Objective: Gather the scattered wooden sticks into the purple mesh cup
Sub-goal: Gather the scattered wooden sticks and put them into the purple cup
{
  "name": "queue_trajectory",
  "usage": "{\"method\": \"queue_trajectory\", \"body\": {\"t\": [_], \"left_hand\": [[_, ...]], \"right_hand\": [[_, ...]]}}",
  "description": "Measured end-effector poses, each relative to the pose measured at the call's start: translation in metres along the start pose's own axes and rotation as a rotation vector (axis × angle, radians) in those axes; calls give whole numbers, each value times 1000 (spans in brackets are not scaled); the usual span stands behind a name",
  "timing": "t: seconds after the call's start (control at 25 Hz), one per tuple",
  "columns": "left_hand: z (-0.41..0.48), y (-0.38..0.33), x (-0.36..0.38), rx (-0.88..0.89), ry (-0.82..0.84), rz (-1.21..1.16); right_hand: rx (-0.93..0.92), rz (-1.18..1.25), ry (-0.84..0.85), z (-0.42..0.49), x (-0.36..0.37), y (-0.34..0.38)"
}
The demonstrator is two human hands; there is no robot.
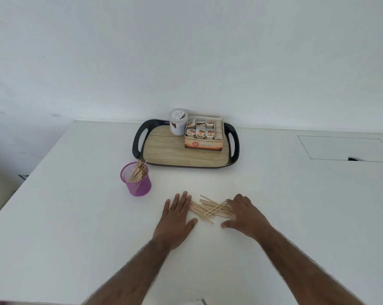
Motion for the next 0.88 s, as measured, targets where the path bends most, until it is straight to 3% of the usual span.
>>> {"method": "queue_trajectory", "body": {"t": [0.36, 0.56, 0.76, 0.88], "left_hand": [[6, -23, -12, -10, -94, -43], [12, -20, -17, -31, -71, -96], [22, -20, -19, -5, 18, -110], [27, -19, -20, -15, 35, -110]], "right_hand": [[-85, -141, -85, 36, -14, 47], [-127, -256, 171, 45, 2, 52], [-176, -88, 40, 50, 2, 60], [-58, -66, 11, 46, 1, 49]]}}
Point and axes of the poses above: each hand's wrist, its own z-axis towards the middle knuckle, its own x-axis out of the palm, y = z × x, the point moved 6 cm from there along z, towards the middle knuckle, and after that the axes turned 14 degrees about -x, right-handed, at the moved point
